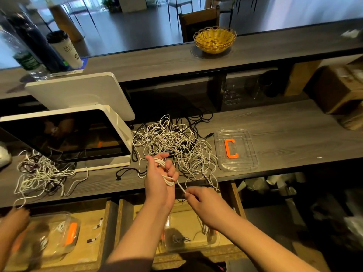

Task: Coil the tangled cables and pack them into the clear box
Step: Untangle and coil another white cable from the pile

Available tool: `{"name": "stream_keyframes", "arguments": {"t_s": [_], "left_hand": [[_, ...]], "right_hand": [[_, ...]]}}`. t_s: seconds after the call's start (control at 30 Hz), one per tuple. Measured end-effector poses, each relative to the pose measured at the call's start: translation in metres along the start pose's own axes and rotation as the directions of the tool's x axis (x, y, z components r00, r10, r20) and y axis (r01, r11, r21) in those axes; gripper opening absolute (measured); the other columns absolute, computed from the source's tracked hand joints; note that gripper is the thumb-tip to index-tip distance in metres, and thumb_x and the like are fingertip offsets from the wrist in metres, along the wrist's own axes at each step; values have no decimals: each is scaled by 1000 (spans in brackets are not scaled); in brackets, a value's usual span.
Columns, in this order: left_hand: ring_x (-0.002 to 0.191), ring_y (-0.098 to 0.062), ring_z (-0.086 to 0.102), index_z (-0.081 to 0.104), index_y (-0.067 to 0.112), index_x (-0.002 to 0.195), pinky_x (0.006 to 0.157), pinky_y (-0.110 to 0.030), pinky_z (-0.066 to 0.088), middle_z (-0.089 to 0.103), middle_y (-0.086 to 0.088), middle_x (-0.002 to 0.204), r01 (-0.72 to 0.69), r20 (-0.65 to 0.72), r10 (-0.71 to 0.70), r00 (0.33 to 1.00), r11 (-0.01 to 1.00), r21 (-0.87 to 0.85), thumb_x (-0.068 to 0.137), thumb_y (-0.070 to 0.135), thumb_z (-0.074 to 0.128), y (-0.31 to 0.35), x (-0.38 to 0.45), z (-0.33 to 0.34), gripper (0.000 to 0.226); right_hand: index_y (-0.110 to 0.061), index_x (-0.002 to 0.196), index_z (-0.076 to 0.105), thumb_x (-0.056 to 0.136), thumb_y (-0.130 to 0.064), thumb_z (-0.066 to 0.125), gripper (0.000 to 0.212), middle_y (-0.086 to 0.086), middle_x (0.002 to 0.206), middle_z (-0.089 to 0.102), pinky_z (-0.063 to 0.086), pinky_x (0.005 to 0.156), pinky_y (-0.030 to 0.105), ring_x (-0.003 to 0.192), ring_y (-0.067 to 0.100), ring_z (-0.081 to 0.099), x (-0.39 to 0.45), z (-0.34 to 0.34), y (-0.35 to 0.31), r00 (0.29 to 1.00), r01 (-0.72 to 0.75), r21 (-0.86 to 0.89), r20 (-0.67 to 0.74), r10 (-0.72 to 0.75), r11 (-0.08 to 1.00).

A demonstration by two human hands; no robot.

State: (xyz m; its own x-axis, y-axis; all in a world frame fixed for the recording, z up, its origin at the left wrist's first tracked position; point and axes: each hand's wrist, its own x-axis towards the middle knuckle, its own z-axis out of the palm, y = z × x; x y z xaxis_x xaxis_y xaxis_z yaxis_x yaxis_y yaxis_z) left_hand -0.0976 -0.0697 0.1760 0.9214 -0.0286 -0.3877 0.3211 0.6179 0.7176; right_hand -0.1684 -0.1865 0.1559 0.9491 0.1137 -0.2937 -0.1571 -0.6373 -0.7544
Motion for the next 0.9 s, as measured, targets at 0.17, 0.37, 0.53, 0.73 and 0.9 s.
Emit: {"name": "stream_keyframes", "arguments": {"t_s": [0.17, 0.37, 0.53, 0.73, 0.9], "left_hand": [[53, -7, 29, 59, 10, 100, 47, -18, 25, 39, 5, 63, -104, 38, 97, 995, 948, 299, 106, 51, 25, -3, 5, -7, 53], [52, -8, 29, 62, 10, 96, 49, -21, 24, 37, 5, 61, -84, 147, -3, 989, 809, 582, 100, 57, 28, -4, 5, -13, 58], [51, -10, 27, 71, 14, 90, 52, -27, 22, 36, 4, 60, 31, 226, -198, 954, 813, 581, 91, 64, 37, 0, 1, -14, 60], [72, -21, 62, 74, 15, 94, 67, -30, 45, 65, -12, 75, 134, 280, -407, 870, 740, 659, 97, 59, 37, 6, -5, -10, 58], [63, -12, 55, 73, 21, 79, 59, -25, 41, 63, -2, 71, 228, 242, -536, 809, 666, 711, 92, 63, 48, 6, -11, -12, 50]], "right_hand": [[-20, 91, 65, 102, -36, 45, 29, -1, 71, 65, 40, 59, 31, 64, 16, 57, -8, 8, -10, 991, 52, -73, 127, -43, 996], [-17, 90, 71, 99, -31, 50, 27, -4, 62, 57, 35, 52, 25, 51, 5, 46, -13, -6, -27, 992, 94, -13, 89, -92, 996], [-19, 67, 57, 95, -27, 52, 29, -3, 56, 50, 32, 53, 30, 50, 6, 39, -11, -22, -37, 992, 126, 88, 8, -128, 988], [-23, 72, 60, 94, -29, 55, 23, -8, 65, 53, 37, 57, 30, 55, 6, 45, -12, -29, -34, 985, 169, 104, -39, -165, 980], [-26, 84, 61, 94, -28, 62, 11, -10, 80, 66, 51, 71, 29, 71, 4, 60, -6, -37, -31, 970, 211, -33, -112, -214, 977]]}}
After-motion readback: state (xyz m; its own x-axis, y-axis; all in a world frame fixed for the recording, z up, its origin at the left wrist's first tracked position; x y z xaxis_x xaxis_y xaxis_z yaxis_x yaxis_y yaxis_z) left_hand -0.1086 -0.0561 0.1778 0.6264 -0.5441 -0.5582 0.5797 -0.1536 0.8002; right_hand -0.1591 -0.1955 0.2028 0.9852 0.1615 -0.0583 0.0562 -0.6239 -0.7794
